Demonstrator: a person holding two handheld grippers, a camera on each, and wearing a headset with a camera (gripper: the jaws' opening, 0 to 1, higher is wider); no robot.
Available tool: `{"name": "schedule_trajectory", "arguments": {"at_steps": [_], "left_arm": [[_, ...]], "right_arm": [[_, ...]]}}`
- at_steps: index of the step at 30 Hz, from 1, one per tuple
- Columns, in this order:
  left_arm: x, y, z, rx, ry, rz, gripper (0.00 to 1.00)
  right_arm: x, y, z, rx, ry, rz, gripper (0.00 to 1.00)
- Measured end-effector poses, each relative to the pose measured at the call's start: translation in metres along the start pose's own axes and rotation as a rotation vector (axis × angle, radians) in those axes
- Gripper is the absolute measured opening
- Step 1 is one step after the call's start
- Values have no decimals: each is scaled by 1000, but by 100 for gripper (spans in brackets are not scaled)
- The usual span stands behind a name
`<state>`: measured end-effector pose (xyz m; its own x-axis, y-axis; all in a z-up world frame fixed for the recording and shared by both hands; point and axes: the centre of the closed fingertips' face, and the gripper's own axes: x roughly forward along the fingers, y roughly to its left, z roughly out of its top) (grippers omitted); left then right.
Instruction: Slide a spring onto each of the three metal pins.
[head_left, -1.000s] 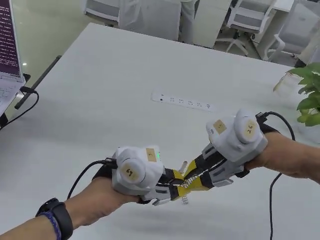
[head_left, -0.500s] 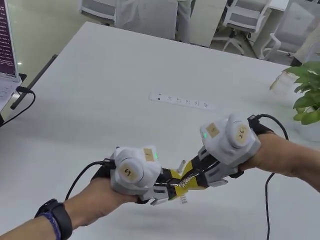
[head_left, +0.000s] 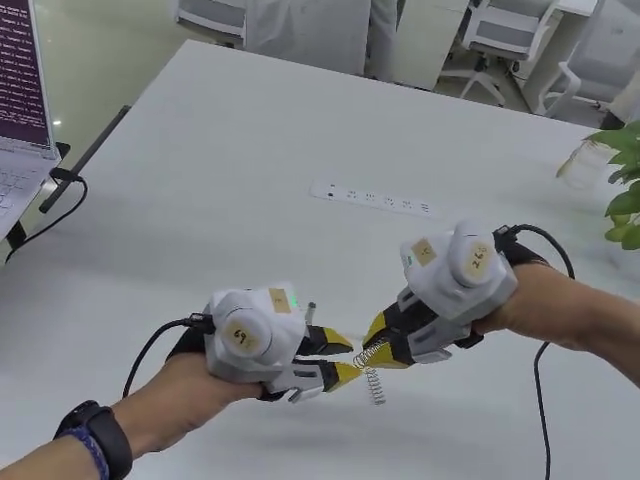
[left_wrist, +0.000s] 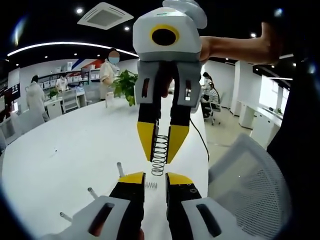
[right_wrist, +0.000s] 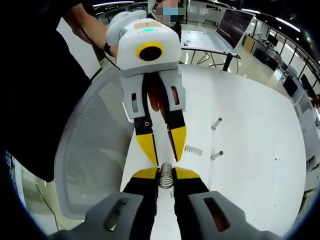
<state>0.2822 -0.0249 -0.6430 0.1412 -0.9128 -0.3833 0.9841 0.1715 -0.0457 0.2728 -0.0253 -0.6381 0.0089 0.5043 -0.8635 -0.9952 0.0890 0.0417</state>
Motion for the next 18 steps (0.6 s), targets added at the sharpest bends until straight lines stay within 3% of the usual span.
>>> {"name": "schedule_trajectory", "arguments": {"at_steps": [18], "left_arm": [[-52,31,-38,-111,25,158,19]], "right_arm": [[14,-19,3,34,3,-21,8]]}}
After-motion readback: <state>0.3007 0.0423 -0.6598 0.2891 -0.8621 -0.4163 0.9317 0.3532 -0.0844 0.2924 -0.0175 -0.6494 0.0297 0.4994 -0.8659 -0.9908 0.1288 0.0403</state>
